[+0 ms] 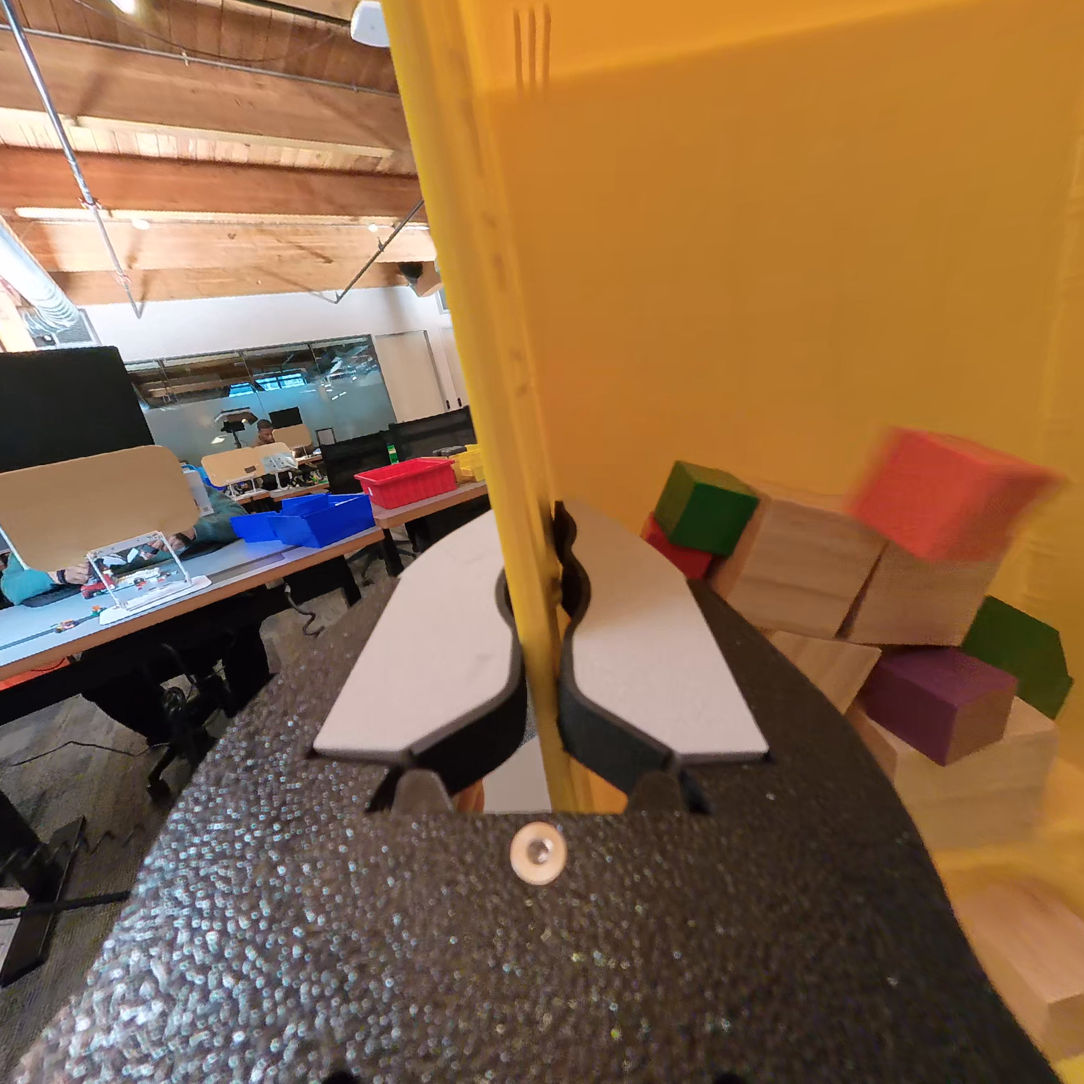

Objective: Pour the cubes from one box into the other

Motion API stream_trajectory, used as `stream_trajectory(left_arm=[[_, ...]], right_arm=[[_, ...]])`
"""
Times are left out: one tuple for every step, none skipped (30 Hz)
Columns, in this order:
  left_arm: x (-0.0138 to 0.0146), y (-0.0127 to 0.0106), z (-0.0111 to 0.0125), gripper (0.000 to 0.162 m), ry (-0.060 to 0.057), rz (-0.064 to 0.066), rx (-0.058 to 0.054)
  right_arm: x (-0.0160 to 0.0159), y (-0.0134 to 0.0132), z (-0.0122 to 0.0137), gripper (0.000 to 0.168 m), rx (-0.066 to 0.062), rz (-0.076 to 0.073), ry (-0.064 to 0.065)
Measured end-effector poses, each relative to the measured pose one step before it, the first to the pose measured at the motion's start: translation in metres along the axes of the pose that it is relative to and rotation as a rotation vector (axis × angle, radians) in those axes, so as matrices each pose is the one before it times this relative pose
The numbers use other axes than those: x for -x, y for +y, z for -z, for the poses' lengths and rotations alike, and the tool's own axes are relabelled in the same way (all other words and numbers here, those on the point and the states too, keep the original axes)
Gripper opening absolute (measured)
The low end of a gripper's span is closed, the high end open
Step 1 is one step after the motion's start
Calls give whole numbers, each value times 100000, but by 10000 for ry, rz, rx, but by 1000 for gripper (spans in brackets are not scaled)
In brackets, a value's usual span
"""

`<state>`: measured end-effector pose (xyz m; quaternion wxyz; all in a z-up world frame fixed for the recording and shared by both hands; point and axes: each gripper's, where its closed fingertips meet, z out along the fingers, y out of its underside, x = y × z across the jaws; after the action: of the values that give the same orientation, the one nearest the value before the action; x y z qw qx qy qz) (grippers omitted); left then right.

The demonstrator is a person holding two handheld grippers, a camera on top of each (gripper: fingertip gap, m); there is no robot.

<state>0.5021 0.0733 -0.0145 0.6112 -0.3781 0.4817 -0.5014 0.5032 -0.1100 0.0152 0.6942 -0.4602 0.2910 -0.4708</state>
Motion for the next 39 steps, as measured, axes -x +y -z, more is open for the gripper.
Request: stream_trajectory(left_arm=[[51,100,-16,5,-26,0,26],[32,39,3,5,-24,-20,-21],[2,96,-33,5,-5,-5,10],[39,169,-70,5,-23,35,32],[82,116,-26,5,-37,16,-4],[97,33,-3,5,-65,-41,-33],[13,-27,-9,5,-2,-20,-33],[-20,-63,-15,5,1,-39,-31],[21,-84,5,5,-22,-68,-47],[4,-7,-1,5,15,3,-23],[52,42,-7,5,-7,34,16],[101,54,14,5,-29,28,12],[56,-4,11,5,-3,24,-11],[13,-3,-4,5,17,10,-2],[55,-51,3,5,-14,-26,-8],[57,-193,13,5,-44,-80,-61],[71,-280,-17,5,-55,-54,-105],[93,-215,-54,5,-50,52,-56],[135,-126,-83,5,-39,13,-22],[144,-64,-79,5,-42,-22,-6],[119,-28,-75,5,-18,39,18],[98,-43,-52,5,-17,2,27],[56,-88,2,5,-3,-16,0],[68,-147,38,5,-14,14,-55],[92,-177,48,5,-32,22,-59],[86,-176,21,5,-37,-2,-53],[67,-206,7,5,-29,29,-63],[16,-183,-20,5,4,45,-68],[6,-154,-19,5,-4,16,-36],[-39,-197,-11,5,-13,-27,-21],[-96,-301,29,5,-12,-54,-83],[-128,-307,27,5,8,-75,-132],[-130,-90,-64,5,26,-31,-49],[-98,26,-96,5,24,6,23],[-79,-47,-28,5,-37,-76,11],[-145,-170,47,5,-6,-77,-44],[-196,-143,80,5,39,-67,-76],[-145,-33,33,5,38,-69,-59],[-31,52,-47,5,11,12,-13]], right_arm=[[52,76,-37,15,-9,8,-5],[20,59,-39,15,-7,27,19],[-4,137,-68,15,39,10,26],[79,31,-85,15,5,83,-18],[104,17,-85,15,23,11,-24],[59,5,-48,15,-8,12,-8],[-36,33,-9,15,-29,3,23],[-48,36,-6,15,-49,-32,4],[-34,27,-39,15,-31,-62,-19],[-26,28,-53,15,-5,9,5],[87,13,-47,15,10,25,-30],[122,-8,-43,15,-8,11,-36],[44,-7,-20,15,-15,18,2],[-5,20,-31,15,3,-7,-5],[2,-13,-54,15,-25,-40,-43],[-20,-129,-70,15,-60,-49,-11],[10,-249,-110,15,-90,10,-21],[56,-223,-149,15,-57,43,-49],[69,-139,-203,15,-10,-15,-68],[81,-46,-205,15,0,20,-59],[60,-12,-173,15,3,10,-40],[16,-1,-159,15,19,-7,-29],[-15,-56,-98,15,-10,-11,-8],[36,-144,-55,15,-64,2,-42],[67,-183,-39,15,-68,3,-47],[59,-206,-36,14,-61,-4,-42],[59,-246,-26,15,-80,44,-24],[11,-225,-11,15,-69,70,-8],[-38,-142,-26,15,-35,5,-14],[-98,-128,0,15,-46,-5,13],[-179,-189,56,14,-102,-22,30],[-186,-172,50,14,-86,-11,33],[-148,-35,38,14,-34,3,13],[-88,60,46,14,-7,-22,11],[-73,47,124,14,-41,-5,37],[-199,47,148,14,-50,-46,88],[-272,36,67,13,-27,-114,61],[-162,11,57,13,-12,-67,34],[78,-37,46,13,-31,38,-9]])
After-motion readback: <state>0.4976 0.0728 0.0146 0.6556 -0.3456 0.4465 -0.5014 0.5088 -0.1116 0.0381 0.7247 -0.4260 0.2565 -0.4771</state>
